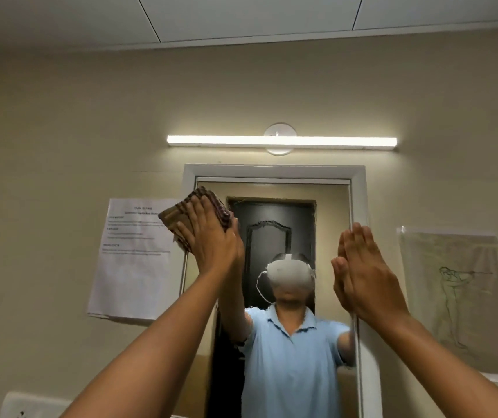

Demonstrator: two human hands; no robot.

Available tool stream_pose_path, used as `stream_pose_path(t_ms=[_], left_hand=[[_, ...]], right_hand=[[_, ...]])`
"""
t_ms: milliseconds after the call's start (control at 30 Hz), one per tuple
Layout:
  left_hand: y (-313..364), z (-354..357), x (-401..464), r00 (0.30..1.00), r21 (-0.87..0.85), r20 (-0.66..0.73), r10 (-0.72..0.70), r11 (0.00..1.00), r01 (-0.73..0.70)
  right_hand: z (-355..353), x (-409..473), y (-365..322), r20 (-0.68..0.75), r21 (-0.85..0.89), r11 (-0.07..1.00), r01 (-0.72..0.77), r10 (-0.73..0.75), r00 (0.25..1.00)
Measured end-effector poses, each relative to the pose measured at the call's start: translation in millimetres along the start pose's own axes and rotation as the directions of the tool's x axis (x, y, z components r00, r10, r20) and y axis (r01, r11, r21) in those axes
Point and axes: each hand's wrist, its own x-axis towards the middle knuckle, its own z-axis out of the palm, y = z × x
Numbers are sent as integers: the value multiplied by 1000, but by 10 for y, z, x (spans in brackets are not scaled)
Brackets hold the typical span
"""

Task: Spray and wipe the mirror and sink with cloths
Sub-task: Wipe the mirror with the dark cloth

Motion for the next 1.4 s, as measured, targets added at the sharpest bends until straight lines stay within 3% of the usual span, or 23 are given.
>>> stream_pose_path(t_ms=[267,533,667,1133,1267,1400], left_hand=[[89,116,117,986,130,26,164,978,-166],[188,279,156,917,207,95,387,893,-398],[374,371,83,859,215,141,491,832,-511],[1322,728,-260,616,39,301,728,636,-771],[1330,740,-301,597,31,322,735,622,-782],[1130,671,-258,496,65,308,812,502,-862]], right_hand=[[-81,-9,51,-76,27,997,75,-73,994],[-100,-11,205,-60,-38,989,146,-148,987],[-90,-22,253,-46,8,997,81,-80,996],[-192,6,231,3,26,995,100,-100,995],[-174,-3,232,-10,38,994,102,-102,995],[-129,-27,216,-1,49,996,77,-77,997]])
